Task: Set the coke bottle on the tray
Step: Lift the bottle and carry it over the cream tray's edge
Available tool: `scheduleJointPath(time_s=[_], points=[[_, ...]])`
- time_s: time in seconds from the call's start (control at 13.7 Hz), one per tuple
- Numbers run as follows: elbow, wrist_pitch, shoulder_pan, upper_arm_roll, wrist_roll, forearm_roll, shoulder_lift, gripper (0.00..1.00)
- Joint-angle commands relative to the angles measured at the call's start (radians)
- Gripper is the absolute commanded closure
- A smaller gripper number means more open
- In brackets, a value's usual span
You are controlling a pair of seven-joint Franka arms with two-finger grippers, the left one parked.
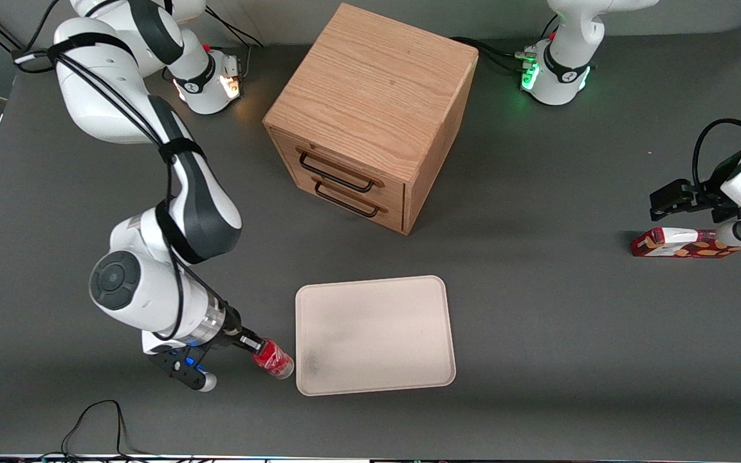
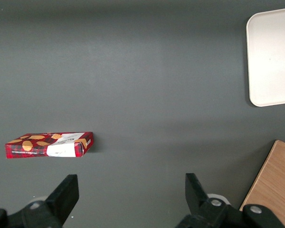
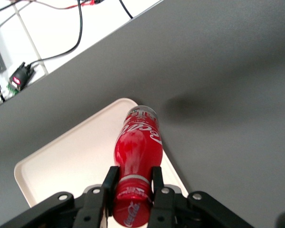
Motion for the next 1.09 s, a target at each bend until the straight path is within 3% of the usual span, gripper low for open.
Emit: scheduleJointPath(time_s=[0.0, 0.36, 0.73, 1.02], points=[[0.059, 0.055, 0.027, 0.000, 0.088, -0.048, 0.049, 1.00], [0.056, 0.120, 0.057, -0.001, 0.088, -0.051, 0.082, 1.00], [0.058, 0.124, 0.079, 0.002, 0.065, -0.121, 0.118, 1.00], [0.056, 0.135, 0.102, 0.003, 0.067, -0.128, 0.133, 1.00]])
